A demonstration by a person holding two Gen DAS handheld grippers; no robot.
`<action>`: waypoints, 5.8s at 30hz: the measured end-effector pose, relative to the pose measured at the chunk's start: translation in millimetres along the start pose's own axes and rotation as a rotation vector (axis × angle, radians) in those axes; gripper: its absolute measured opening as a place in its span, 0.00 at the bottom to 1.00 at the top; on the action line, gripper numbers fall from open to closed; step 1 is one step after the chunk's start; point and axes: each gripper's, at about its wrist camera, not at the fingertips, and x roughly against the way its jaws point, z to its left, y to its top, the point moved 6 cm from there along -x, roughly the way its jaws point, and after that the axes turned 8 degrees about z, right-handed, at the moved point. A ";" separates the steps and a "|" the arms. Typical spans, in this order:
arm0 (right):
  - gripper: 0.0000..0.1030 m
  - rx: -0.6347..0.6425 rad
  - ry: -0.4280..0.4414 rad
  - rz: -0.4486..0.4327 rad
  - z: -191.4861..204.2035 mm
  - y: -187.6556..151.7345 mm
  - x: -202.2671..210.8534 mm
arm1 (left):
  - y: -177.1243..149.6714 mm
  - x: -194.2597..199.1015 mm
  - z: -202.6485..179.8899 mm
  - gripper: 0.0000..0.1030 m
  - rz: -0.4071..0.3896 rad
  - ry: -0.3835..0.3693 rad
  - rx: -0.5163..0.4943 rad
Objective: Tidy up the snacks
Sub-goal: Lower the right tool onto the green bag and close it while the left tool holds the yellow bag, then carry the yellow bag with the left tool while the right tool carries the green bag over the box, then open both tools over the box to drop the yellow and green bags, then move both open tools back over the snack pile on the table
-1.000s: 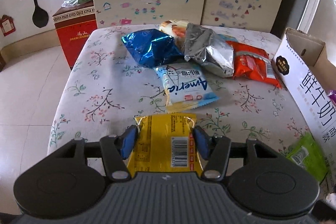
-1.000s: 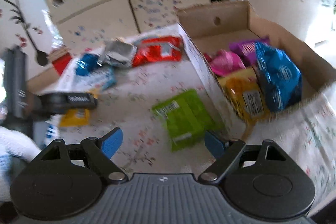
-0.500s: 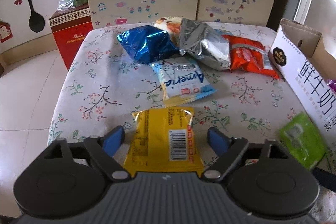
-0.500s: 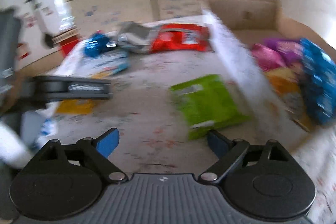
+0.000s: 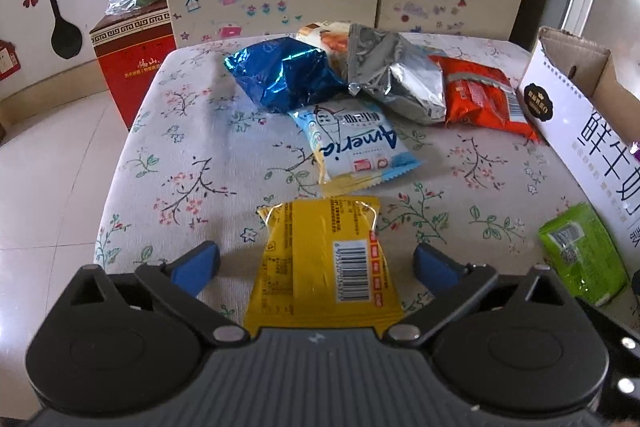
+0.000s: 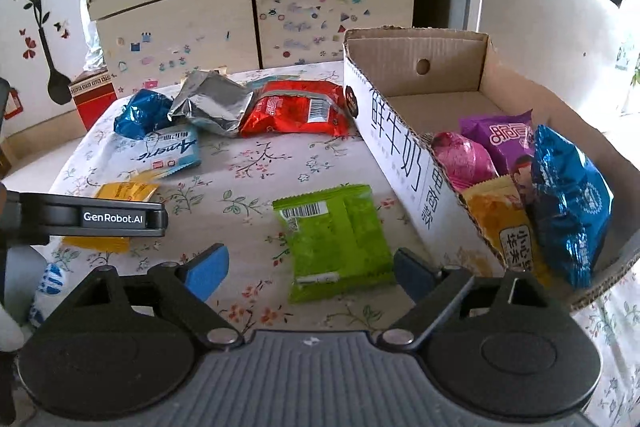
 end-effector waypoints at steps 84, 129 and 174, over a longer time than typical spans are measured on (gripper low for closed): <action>0.56 0.150 0.086 -0.137 -5.1 56.5 66.3 | 0.5 76.0 0.9 0.53 -0.140 -0.109 0.007; 0.58 -0.712 0.123 -0.103 -187.3 78.3 73.3 | 60.6 90.1 -223.3 0.59 -0.142 -0.402 -0.252; 0.85 -0.303 0.239 -0.022 -92.7 98.2 54.5 | 85.1 39.6 -10.0 0.95 0.056 -0.179 -0.047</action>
